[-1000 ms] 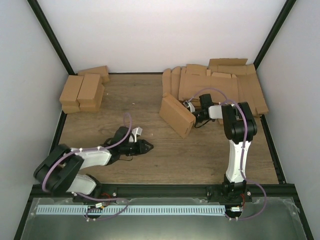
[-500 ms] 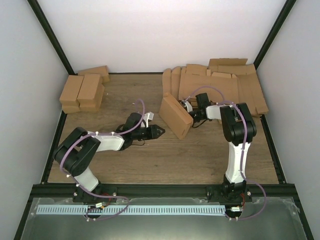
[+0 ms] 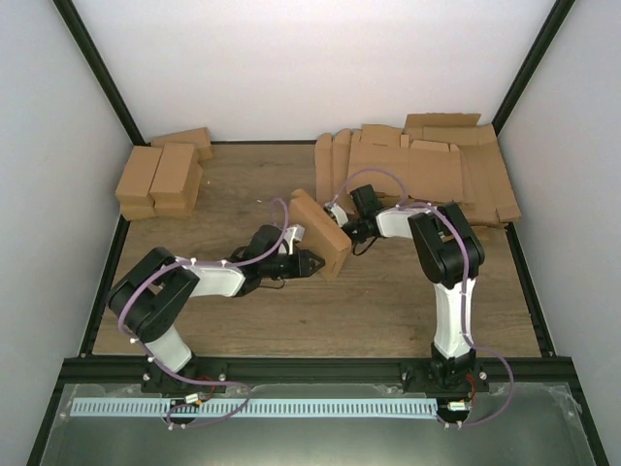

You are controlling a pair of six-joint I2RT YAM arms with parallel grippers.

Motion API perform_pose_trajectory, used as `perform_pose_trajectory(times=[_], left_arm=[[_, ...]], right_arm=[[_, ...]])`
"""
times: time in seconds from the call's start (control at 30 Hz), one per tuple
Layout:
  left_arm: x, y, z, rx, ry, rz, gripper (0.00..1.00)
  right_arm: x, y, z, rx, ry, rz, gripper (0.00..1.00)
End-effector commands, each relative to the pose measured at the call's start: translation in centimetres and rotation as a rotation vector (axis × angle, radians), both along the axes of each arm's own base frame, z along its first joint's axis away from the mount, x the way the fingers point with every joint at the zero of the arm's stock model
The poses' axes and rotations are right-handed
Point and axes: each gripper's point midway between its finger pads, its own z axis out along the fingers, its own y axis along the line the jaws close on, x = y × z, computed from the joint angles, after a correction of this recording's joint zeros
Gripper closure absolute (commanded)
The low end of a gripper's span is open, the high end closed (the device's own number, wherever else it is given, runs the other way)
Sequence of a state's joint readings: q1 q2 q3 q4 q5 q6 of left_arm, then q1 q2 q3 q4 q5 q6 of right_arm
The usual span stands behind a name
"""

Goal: Fold the paper box

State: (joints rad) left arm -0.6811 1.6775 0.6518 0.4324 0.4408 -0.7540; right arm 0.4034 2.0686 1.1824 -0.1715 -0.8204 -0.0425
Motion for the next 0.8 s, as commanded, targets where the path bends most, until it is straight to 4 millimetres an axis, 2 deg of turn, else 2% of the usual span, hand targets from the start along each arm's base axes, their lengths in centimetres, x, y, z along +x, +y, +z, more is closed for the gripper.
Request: perform_pose_trajectory(times=[0.0,0.23,0.43,0.57,0.77], left_arm=[[-1.3,0.2,0.3,0.006,-0.027,-0.006,0.58],[-3.4,1.5,-0.1,0.024,-0.005,0.007,0.58],[-3.6,1.5,0.6,0.034,-0.024,0.013,0.58],[-3.3,2.0,1.1,0.055,-0.037,0.041,0.58],[-3.1,4.1,2.2,0.131,-0.077,0.100,0.55]], right_arm=[[-0.2,1.6,1.4,-0.039,-0.117,0.061,0.80],[-0.9,3.2,2.0,-0.041,-0.165,0.105,0.80],[-0.4,2.8,1.5,-0.085,-0.172,0.074,0.81],[1.5,1.2,2.0,-0.173,-0.208,-0.044,0.81],[4.6,-2.8,5.7,-0.220,-0.251,-0.256,0.78]])
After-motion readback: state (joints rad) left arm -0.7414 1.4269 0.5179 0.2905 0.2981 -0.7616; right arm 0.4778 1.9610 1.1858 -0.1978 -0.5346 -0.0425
